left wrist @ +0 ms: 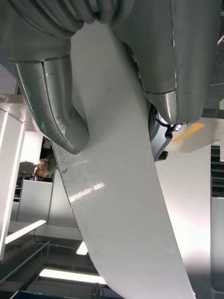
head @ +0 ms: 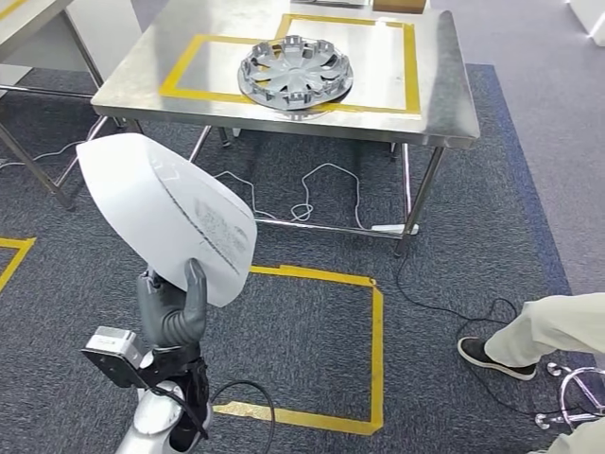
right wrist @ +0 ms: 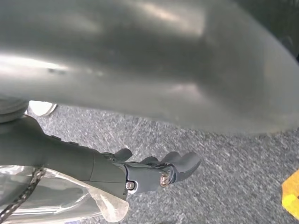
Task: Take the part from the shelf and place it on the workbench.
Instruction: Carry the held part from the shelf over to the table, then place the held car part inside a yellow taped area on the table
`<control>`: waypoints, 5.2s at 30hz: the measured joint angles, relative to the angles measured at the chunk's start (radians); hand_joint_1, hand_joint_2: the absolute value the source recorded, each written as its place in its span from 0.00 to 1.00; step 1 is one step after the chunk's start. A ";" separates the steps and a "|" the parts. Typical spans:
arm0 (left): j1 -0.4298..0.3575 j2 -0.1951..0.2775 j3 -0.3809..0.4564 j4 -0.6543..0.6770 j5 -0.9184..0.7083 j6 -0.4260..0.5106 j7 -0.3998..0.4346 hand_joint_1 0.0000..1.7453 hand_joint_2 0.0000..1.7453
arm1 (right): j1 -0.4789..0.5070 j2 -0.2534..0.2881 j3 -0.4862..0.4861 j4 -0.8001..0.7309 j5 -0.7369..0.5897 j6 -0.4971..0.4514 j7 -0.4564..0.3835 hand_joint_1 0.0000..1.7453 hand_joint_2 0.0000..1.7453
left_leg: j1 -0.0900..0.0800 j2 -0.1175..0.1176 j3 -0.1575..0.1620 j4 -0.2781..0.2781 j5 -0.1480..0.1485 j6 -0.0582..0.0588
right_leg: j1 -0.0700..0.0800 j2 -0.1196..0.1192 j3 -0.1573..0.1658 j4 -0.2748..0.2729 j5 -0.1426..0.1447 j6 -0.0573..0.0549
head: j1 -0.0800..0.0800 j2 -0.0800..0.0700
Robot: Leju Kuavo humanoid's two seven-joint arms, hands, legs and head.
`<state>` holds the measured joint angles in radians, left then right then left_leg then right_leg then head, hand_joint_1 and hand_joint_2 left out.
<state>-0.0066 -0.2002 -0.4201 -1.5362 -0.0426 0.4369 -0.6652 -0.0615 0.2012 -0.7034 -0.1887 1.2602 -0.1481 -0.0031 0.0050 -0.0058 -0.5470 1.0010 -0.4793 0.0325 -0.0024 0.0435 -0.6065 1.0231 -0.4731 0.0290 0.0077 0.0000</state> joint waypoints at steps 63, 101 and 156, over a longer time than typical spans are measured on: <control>0.005 -0.005 0.005 0.005 -0.002 -0.004 0.002 1.00 1.00 | 0.002 0.003 0.003 0.002 0.029 0.030 -0.019 0.00 0.00 | -0.014 0.001 -0.026 0.006 0.012 0.026 | -0.004 -0.039 0.080 0.086 -0.113 0.010 | 0.003 0.000; 0.005 -0.006 0.011 0.010 -0.004 -0.004 0.002 1.00 1.00 | 0.010 0.001 0.011 0.005 0.053 0.044 -0.003 0.00 0.00 | -0.006 -0.021 0.025 0.036 -0.059 0.010 | -0.013 -0.028 -0.071 0.093 -0.059 0.018 | 0.008 0.000; -0.056 0.024 0.012 -0.003 -0.153 -0.028 0.023 1.00 1.00 | -0.002 0.003 0.053 0.003 0.090 0.072 -0.019 0.00 0.00 | 0.006 -0.001 -0.032 0.027 -0.010 0.005 | -0.016 -0.048 -0.037 0.181 -0.133 0.021 | -0.010 0.000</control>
<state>-0.0628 -0.1764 -0.4081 -1.5389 -0.1959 0.4087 -0.6427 -0.0636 0.2045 -0.6508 -0.1854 1.3503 -0.0759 -0.0221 0.0111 -0.0063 -0.5789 1.0281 -0.4897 0.0378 -0.0180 -0.0041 -0.6440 1.2039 -0.6064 0.0503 -0.0023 0.0000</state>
